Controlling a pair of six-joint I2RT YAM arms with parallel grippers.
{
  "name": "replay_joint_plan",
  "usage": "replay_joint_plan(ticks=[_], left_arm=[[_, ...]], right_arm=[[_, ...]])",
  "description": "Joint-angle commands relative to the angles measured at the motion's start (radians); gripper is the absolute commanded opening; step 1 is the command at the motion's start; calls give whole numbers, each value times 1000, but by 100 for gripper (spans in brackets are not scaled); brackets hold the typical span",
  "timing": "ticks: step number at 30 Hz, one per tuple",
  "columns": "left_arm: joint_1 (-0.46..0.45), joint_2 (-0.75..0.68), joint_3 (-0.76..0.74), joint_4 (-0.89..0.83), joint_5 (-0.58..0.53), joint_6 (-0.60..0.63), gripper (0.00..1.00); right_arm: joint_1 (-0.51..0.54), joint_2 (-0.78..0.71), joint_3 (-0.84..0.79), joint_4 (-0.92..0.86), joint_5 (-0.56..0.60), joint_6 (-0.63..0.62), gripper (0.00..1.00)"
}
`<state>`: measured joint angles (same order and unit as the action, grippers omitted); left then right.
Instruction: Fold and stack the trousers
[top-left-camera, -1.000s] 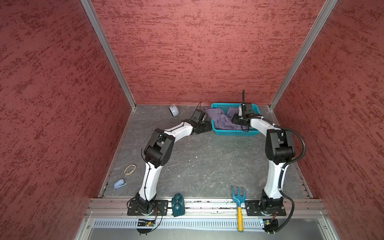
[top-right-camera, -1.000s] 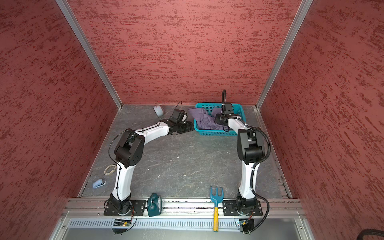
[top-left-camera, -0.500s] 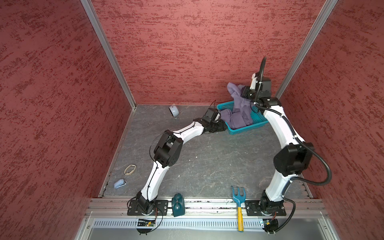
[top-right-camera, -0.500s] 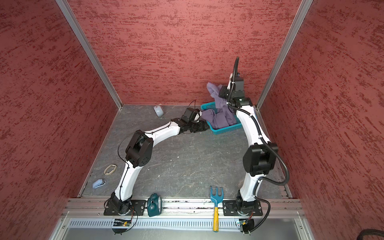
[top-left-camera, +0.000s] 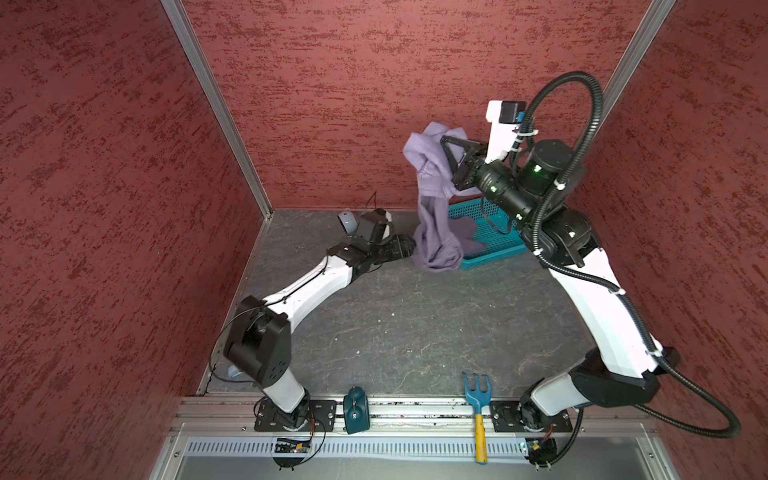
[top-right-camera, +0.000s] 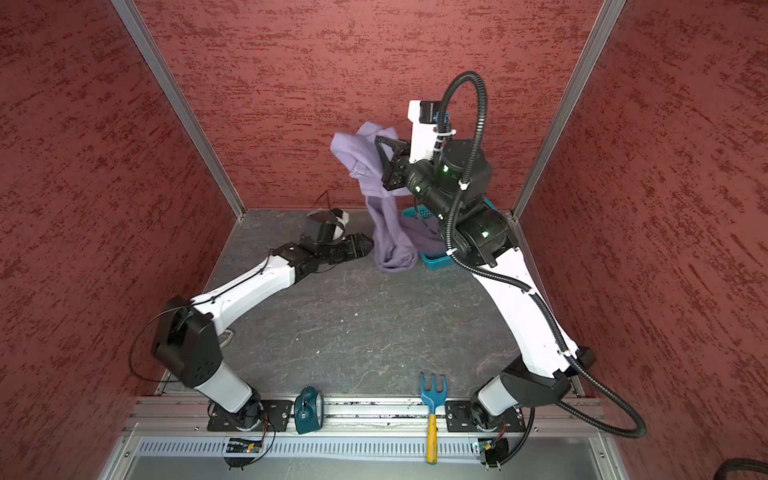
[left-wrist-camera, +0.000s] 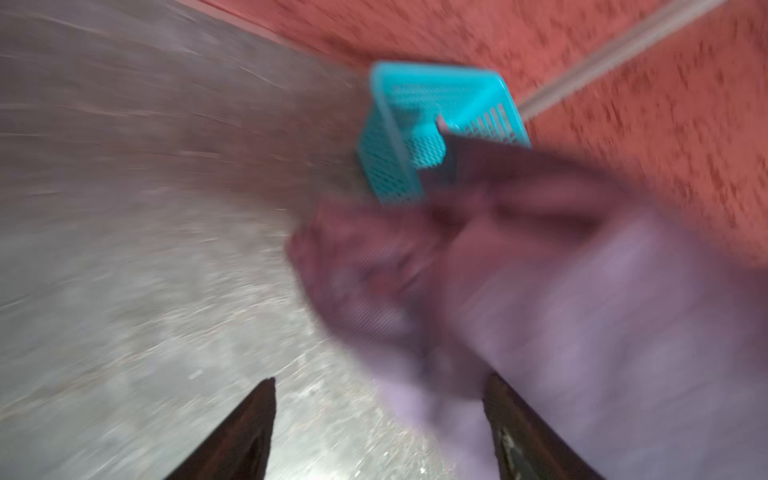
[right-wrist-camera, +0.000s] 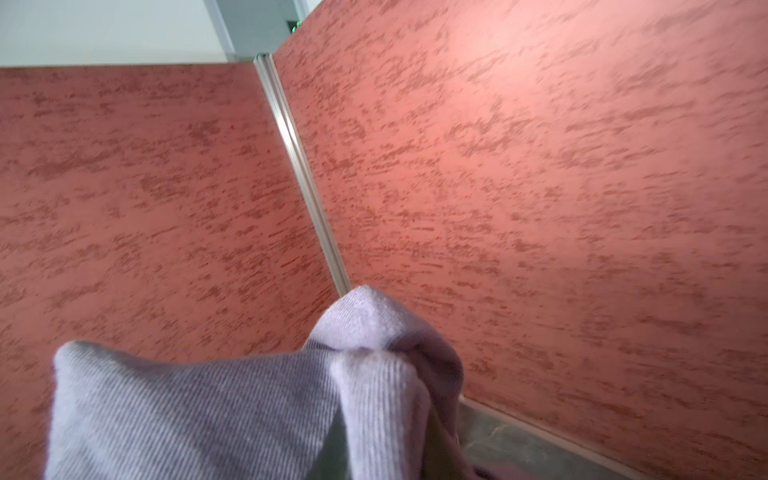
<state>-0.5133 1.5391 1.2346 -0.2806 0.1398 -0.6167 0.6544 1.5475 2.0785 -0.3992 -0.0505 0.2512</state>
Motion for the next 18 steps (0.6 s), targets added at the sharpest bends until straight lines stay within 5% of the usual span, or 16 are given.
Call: replay_joint_plan(ticks=[1,5,10,15,18], left_arm=[[12,-123,-111,-48,-147,-30,82],[30,-275,-225,-115,-258,-75,84],[39,-397,-328,-172,-321,-109,87],[41,-329,-308,-187,-310,-59,90],[34,-203,-239,-167,-247,-20,91]], right_arm=[[61,34,-82,59,-51,-18,0],[70,16,-351,195,-46,78,7],[65,61,-573,149,67,91,44],[18,67,-664,15,163,101,87],[-22,6,-763,14,226,127,95]])
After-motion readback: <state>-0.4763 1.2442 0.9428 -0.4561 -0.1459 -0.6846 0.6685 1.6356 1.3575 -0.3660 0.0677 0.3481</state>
